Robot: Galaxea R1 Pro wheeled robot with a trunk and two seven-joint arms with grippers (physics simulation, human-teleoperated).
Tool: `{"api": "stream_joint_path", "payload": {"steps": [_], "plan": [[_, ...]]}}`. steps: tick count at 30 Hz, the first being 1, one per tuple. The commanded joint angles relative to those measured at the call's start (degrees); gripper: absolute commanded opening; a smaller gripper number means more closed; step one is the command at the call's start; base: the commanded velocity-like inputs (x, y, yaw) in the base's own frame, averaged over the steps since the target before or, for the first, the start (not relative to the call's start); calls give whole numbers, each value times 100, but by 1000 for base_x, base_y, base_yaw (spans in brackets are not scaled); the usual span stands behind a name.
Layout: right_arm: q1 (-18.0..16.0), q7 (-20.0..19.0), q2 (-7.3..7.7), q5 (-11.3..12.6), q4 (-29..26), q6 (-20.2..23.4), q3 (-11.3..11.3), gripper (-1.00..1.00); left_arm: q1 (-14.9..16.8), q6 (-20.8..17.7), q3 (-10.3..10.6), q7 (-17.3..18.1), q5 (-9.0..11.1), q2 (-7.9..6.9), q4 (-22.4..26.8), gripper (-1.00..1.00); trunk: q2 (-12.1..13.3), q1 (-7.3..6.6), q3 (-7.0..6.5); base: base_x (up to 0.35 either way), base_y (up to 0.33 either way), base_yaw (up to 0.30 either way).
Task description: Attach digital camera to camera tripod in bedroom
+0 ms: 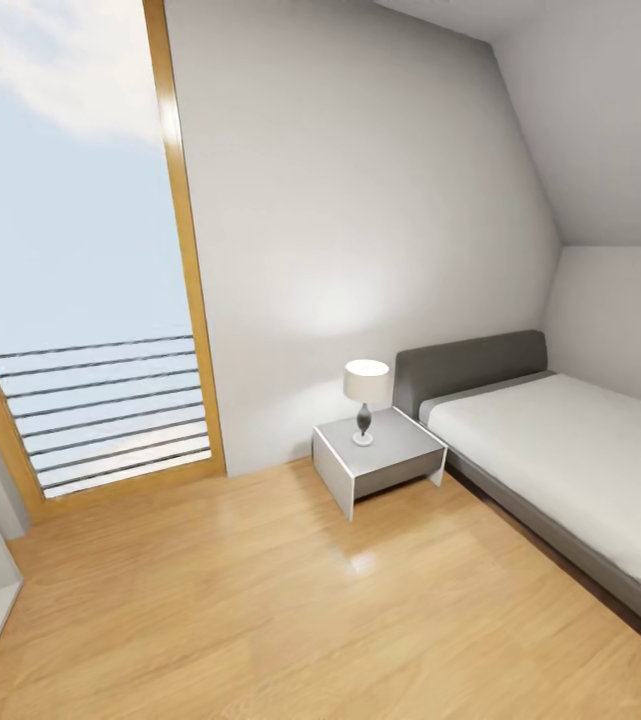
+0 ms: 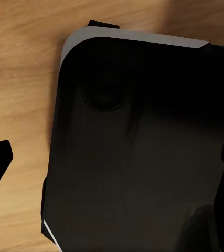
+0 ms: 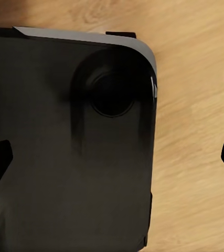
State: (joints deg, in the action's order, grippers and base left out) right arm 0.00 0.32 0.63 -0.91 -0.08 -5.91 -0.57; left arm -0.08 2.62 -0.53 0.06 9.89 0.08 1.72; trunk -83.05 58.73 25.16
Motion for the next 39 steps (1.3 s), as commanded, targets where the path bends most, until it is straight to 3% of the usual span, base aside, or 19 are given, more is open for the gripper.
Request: {"api": "stream_joint_path", "payload": {"steps": [1, 39], "plan": [[0, 3, 2, -9, -1, -16, -5, 100, -1, 10, -1, -1, 39, 1, 4, 100, -3, 0, 4, -43, 72, 0], [0, 3, -25, 23, -1, -12, 38, 100, -1, 10, 0, -6, 39, -14, 6, 100, -3, 0, 4, -32, 35, 0]]}}
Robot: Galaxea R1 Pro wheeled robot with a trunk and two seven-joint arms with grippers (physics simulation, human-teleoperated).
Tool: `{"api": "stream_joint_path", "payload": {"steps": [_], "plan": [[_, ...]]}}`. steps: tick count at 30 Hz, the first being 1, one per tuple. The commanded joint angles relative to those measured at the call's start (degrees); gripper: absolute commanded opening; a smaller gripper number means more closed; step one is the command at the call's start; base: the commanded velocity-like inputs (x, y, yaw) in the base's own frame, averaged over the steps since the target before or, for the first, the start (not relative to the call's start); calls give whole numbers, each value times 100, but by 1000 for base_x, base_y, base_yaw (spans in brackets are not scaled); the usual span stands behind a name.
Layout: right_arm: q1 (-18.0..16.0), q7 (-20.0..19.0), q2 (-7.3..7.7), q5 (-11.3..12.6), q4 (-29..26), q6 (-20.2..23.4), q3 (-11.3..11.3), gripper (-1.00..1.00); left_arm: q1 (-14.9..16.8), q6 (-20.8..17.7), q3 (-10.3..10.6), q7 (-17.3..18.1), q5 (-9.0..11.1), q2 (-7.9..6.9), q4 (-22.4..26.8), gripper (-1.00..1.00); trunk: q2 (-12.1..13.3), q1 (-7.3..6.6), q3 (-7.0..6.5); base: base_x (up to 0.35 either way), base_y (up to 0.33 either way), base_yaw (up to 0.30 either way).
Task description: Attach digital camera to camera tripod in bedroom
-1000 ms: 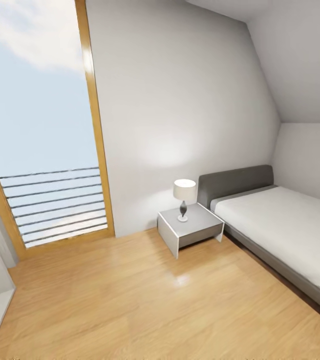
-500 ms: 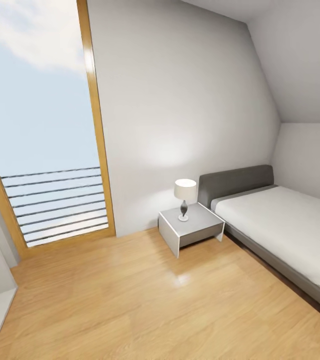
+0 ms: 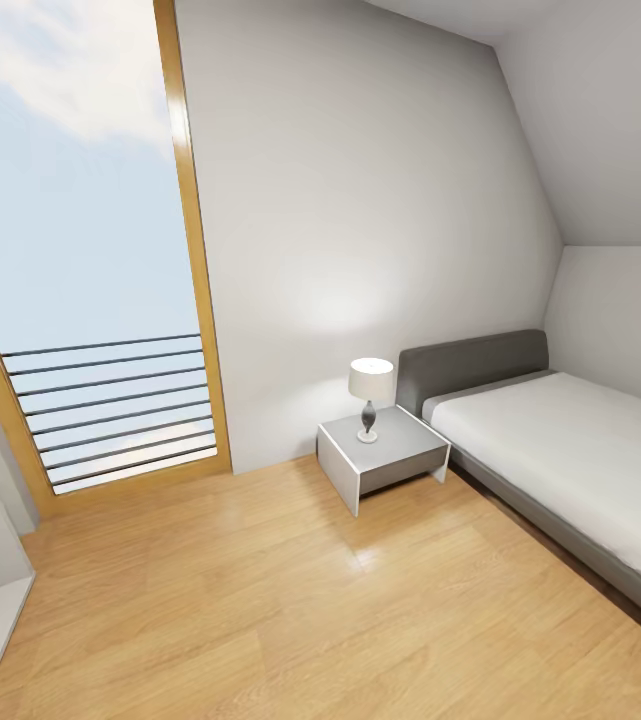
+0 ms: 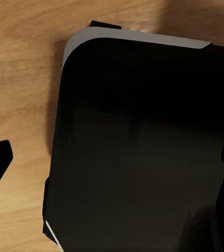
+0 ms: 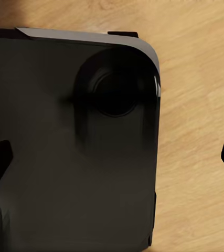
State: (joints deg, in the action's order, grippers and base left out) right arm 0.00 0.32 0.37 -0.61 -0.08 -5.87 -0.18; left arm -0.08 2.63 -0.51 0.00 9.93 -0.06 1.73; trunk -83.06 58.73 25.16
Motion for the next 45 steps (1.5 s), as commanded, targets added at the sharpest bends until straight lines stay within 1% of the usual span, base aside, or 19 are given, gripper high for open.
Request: {"api": "stream_joint_path", "payload": {"steps": [1, 6, 7, 9, 14, 15, 20, 21, 23, 25, 26, 27, 28, 29, 34, 35, 39, 41, 45], "plan": [[0, 3, -2, -12, -1, -15, -3, 100, -1, 10, -1, 0, 35, 0, 6, 100, -2, 0, 4, 0, 0, 0], [0, 3, -10, -23, -1, -14, -11, 100, -1, 10, 0, -3, 73, -2, 9, 100, -2, 0, 4, 0, 0, 0], [0, 3, -11, -35, -1, -9, -28, 100, -1, 17, 5, -3, 275, -10, 63, 100, -2, 0, 4, 0, 0, 0], [0, 0, -11, -48, -1, -3, -40, 100, -1, 22, 6, -12, 381, -20, 193, 100, -2, 0, 4, 0, 0, 0], [-2, 4, 28, -38, -87, -15, -13, 100, -1, -67, 10, -326, 590, -83, 1286, 100, -2, 0, 4, 0, 0, 0], [-6, -10, 54, -21, -609, 20, -4, 100, 1, -393, 3, -903, 659, -208, 2285, 100, -2, 0, 4, 0, 0, 0], [-8, -17, 63, -24, -1568, 229, -12, 100, 31, -1329, -32, -1631, 747, -323, 3568, 100, -2, 0, 4, 0, 0, 0], [-35, 9, 70, -17, -1937, 447, 8, 100, 56, -1818, -40, -1821, 773, -321, 4050, 100, -2, 0, 4, 0, 0, 0], [-88, 88, 71, -6, -2294, 750, 24, 100, 126, -2305, -42, -1936, 789, -303, 4474, 100, -2, 0, 4, 0, 0, 0], [-459, 422, 48, 17, -2881, 1371, 58, 100, 537, -3086, -46, -2043, 825, -213, 4983, 100, -2, 0, 4, 0, 0, 0], [-613, 531, 39, 27, -2975, 1482, 73, 100, 703, -3212, -47, -2055, 836, -178, 5012, 100, -2, 0, 4, 0, 0, 0], [-969, 756, 20, 64, -3107, 1640, 112, 100, 1093, -3389, -50, -2071, 852, -98, 4920, 100, -2, 0, 4, 0, 0, 0], [-969, 756, 20, 64, -3107, 1640, 112, 100, 1093, -3389, -50, -2071, 852, -98, 4920, 100, -2, 0, 4, 0, 0, 0], [-1374, 974, 6, 112, -3176, 1758, 149, 100, 1529, -3496, -51, -2082, 858, -11, 4643, 100, -2, 0, 4, 0, 0, 0], [-2393, 1325, -11, 227, -3029, 1931, 197, 100, 2691, -3518, -52, -2085, 857, 247, 3524, 100, -2, 0, 4, 0, 0, 0], [-3412, 1441, 1, 281, -2729, 2060, 217, 100, 3712, -3053, -54, -1999, 851, 503, 2542, 100, -2, 0, 4, 0, 0, 0], [-3782, 1441, -10, 333, -2992, 2365, 216, 100, 3990, -2822, -35, -1844, 840, 671, 2469, 100, -2, 0, 4, 0, 0, 0], [-3909, 1438, -22, 347, -3372, 2641, 203, 100, 4084, -2752, 2, -1765, 819, 784, 2517, 100, -2, 0, 4, 0, 0, 0], [-3988, 1432, -66, 364, -3877, 2983, 178, 100, 4142, -2709, 78, -1716, 806, 868, 2584, 100, -2, 0, 4, 0, 0, 0]]}}
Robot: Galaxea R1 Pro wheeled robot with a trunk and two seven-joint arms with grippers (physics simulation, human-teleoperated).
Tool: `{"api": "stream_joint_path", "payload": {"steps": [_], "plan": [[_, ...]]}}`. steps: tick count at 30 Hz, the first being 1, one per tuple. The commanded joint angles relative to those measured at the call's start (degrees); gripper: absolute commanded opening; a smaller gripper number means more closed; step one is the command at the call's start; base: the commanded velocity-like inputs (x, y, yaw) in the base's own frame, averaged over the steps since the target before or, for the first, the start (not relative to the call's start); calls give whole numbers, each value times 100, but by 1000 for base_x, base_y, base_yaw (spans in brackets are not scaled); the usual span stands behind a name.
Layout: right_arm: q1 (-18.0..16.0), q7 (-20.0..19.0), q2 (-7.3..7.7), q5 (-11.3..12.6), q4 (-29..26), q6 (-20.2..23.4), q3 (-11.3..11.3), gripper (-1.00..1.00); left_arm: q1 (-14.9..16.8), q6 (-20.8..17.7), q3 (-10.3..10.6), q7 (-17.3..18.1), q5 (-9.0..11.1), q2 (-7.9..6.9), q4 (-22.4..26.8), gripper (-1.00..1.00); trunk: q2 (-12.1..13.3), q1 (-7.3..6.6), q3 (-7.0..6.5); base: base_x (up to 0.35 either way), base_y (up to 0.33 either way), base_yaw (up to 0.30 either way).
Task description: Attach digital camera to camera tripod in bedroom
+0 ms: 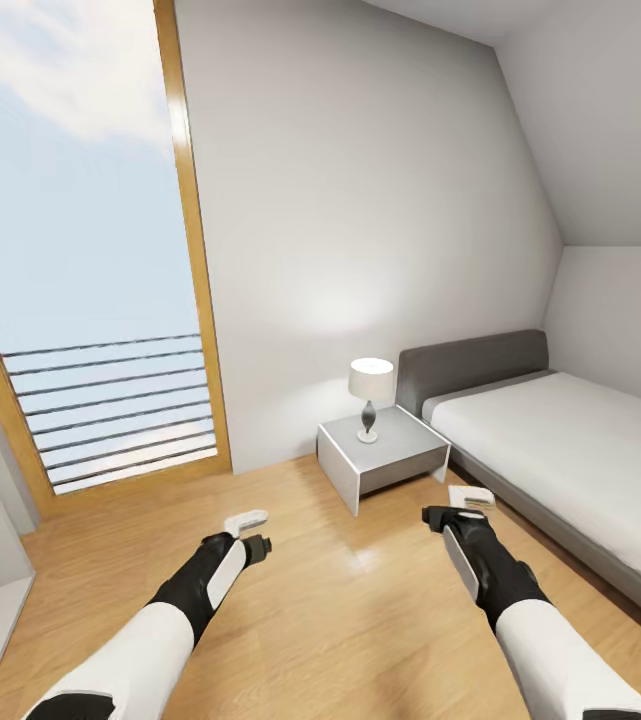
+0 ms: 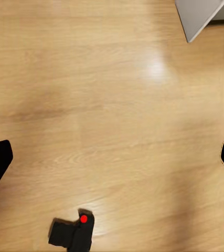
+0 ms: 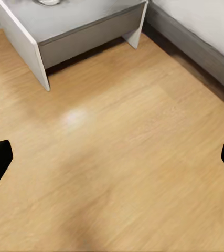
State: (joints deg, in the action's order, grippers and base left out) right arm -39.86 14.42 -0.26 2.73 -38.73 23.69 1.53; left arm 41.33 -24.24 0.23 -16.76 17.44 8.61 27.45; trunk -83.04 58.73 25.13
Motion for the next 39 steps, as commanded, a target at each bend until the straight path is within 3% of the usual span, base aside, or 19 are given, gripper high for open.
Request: {"api": "stream_joint_path", "payload": {"steps": [1, 6, 7, 18, 30, 39], "plan": [[-14, 19, -27, 31, -101, 110, 3, 100, 10, -16, 18, -32, 53, 12, 27, 100, -4, 0, 7, 0, 0, 0], [-43, -43, -107, 50, -293, 457, -7, 100, 32, 10, 48, -45, 48, 31, 61, 100, -4, 0, 7, 0, 0, 0], [-53, -273, -105, 22, -317, 611, -12, 100, 39, 19, 59, -58, 48, 19, 76, 100, -4, 0, 7, 0, 0, 0], [-57, -900, -117, 10, -272, 657, -20, 100, 42, 32, 72, -80, 41, 21, 67, 100, -4, 0, 7, 0, 0, 0], [-57, -934, -135, -30, -195, 661, -21, 100, 42, 26, 80, -97, 37, 41, 60, 100, -4, 0, 7, 0, 0, 0], [-57, -579, -174, -25, -200, 658, -13, 100, 42, 17, 80, -95, 41, 48, 53, 100, -4, 0, 7, 0, 0, 0]]}}
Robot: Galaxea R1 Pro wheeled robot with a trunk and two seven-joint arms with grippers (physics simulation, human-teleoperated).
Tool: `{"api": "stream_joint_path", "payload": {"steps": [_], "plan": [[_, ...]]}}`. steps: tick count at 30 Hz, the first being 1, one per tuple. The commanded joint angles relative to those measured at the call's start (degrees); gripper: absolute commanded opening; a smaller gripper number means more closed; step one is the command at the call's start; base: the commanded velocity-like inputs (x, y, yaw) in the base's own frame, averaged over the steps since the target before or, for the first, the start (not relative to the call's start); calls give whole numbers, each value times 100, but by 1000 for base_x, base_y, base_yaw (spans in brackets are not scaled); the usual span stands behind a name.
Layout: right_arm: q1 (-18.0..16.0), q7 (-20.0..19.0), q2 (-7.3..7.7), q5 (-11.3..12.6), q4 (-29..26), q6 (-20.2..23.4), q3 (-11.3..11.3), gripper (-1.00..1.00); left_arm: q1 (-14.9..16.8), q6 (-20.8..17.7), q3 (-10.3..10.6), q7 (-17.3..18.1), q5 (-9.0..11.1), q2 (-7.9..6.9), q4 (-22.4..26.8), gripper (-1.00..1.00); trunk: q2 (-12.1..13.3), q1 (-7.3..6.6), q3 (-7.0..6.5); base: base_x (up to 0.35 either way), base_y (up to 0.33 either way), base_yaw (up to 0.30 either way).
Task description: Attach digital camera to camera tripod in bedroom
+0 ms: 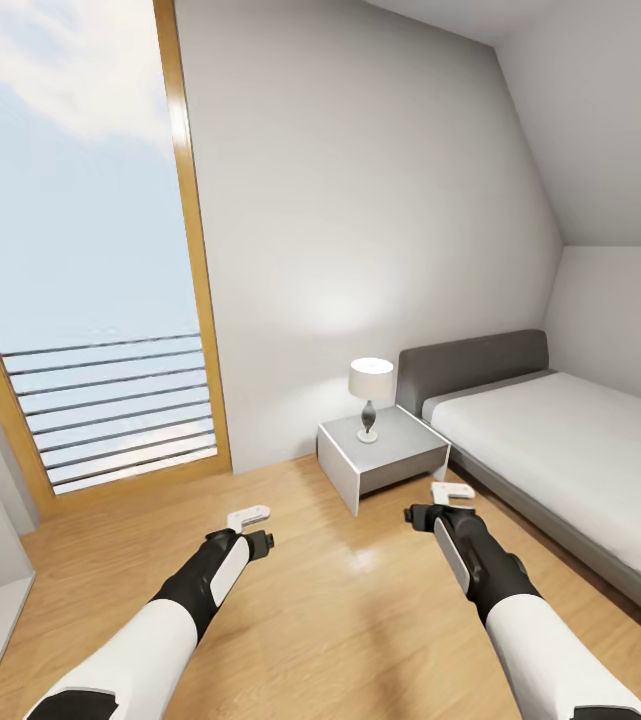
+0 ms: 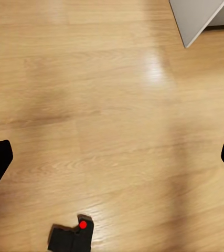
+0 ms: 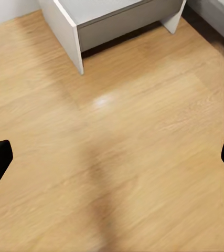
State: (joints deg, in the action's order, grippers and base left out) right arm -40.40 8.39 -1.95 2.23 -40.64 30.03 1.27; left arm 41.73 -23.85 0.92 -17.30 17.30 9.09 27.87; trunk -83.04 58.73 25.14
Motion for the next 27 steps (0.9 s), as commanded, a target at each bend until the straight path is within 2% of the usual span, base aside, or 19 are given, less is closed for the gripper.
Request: {"api": "stream_joint_path", "payload": {"steps": [1, 27], "plan": [[-3, 55, -3, 26, -4, 29, 14, 100, 2, -22, 11, -41, 57, 1, 7, 100, -4, 0, 8, 0, 0, 0], [-3, 129, 2, 67, 21, 80, 4, 100, 2, -15, 4, -52, 54, -1, -41, 100, -4, 0, 207, 0, 0, 0]]}}
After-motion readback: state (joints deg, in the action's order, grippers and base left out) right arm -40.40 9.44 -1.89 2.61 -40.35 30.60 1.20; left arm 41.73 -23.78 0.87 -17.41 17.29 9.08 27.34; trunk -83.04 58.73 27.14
